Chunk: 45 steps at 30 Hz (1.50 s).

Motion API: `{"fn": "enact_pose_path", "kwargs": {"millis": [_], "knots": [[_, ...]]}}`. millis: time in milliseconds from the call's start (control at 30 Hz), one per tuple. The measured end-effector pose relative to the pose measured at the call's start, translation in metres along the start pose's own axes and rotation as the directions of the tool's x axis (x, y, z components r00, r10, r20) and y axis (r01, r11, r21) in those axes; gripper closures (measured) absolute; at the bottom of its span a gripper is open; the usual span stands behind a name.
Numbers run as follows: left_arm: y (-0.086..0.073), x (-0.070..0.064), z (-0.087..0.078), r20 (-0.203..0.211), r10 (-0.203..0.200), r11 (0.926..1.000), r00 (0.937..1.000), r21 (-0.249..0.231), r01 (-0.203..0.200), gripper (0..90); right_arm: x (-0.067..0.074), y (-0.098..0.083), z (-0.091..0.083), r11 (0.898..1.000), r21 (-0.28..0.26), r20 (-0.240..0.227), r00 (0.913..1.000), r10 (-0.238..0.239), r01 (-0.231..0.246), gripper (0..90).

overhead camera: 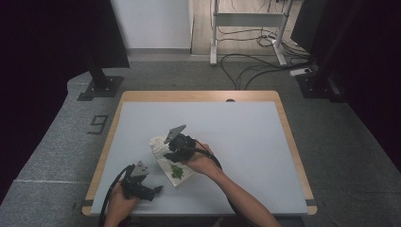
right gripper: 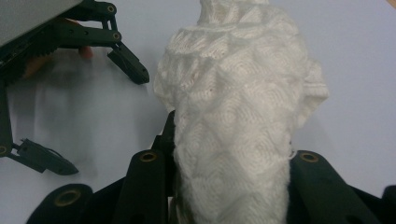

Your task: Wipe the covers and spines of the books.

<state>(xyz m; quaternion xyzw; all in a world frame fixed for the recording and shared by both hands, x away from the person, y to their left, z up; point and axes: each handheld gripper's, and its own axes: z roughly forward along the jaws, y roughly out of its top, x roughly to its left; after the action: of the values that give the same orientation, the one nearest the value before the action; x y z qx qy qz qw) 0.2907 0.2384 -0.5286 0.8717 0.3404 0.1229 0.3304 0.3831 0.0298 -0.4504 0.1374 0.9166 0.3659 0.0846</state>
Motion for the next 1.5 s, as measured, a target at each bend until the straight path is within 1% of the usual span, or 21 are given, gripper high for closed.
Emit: {"fn": "enact_pose_path", "kwargs": {"millis": [167,433,600,800,900,1100,1300,1433,1500], "knots": [[0.000,0.000,0.000,-0.001,0.001,1.0000,1.0000,0.001,-0.001,0.0,-0.004,-0.008,-0.006,1.000,-0.004,0.008,0.9999,0.010,-0.010,62.2],[0.000,0.000,0.000,0.001,0.001,1.0000,1.0000,0.000,-0.001,0.0,-0.016,-0.028,-0.022,0.998,-0.014,0.031,0.9978,0.059,-0.059,62.2],[0.000,0.000,0.000,0.001,0.001,1.0000,1.0000,0.000,-0.001,0.0,-0.024,-0.041,-0.036,0.996,-0.030,0.049,0.9950,0.087,-0.086,62.2],[0.000,0.000,0.000,0.001,0.001,1.0000,1.0000,0.001,-0.001,0.0,-0.029,-0.054,-0.050,0.994,-0.038,0.070,0.9918,0.107,-0.104,62.1],[0.000,0.000,0.000,0.001,0.001,1.0000,1.0000,0.001,-0.001,0.0,-0.032,-0.061,-0.055,0.993,-0.035,0.080,0.9897,0.119,-0.117,62.1],[0.000,0.000,0.000,0.001,-0.002,1.0000,1.0000,-0.001,0.002,0.0,-0.037,-0.075,-0.063,0.991,-0.034,0.097,0.9869,0.129,-0.127,61.8],[0.000,0.000,0.000,0.000,0.000,1.0000,1.0000,0.000,0.000,0.0,-0.043,-0.089,-0.074,0.987,-0.035,0.117,0.9802,0.159,-0.156,61.4],[0.000,0.000,0.000,0.001,0.000,1.0000,1.0000,0.000,0.000,0.0,-0.047,-0.099,-0.081,0.983,-0.039,0.133,0.9738,0.184,-0.181,61.2],[0.000,0.000,0.000,0.001,-0.001,1.0000,1.0000,0.000,0.001,0.0,-0.049,-0.105,-0.086,0.982,-0.041,0.143,0.9715,0.189,-0.185,61.1]]}}
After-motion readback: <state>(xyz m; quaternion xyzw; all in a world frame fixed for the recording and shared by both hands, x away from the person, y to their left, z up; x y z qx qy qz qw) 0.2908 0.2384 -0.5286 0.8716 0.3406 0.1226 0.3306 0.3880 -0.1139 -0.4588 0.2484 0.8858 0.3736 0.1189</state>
